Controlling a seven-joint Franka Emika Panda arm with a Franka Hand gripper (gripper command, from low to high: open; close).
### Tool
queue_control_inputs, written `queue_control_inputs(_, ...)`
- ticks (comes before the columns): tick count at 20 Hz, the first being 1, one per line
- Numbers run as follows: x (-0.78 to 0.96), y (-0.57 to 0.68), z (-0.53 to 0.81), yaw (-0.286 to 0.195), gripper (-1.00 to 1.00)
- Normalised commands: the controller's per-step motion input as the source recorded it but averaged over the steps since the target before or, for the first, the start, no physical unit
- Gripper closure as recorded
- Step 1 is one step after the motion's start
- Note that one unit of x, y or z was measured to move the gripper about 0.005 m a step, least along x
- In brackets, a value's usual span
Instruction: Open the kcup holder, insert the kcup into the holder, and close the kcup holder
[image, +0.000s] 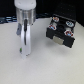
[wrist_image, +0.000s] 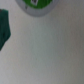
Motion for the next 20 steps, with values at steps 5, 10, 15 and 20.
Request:
queue_control_inputs(5,0.15,-0.33,-0.02,-0.295,-1.00)
queue_control_inputs(10,0.20,-0.12,-0.17,-0.255,-1.00)
queue_control_inputs(15,0.10,-0.01,-0.17,-0.132,-1.00)
queue_control_inputs(20,0.00,0.00,0.06,-0.003,1.00)
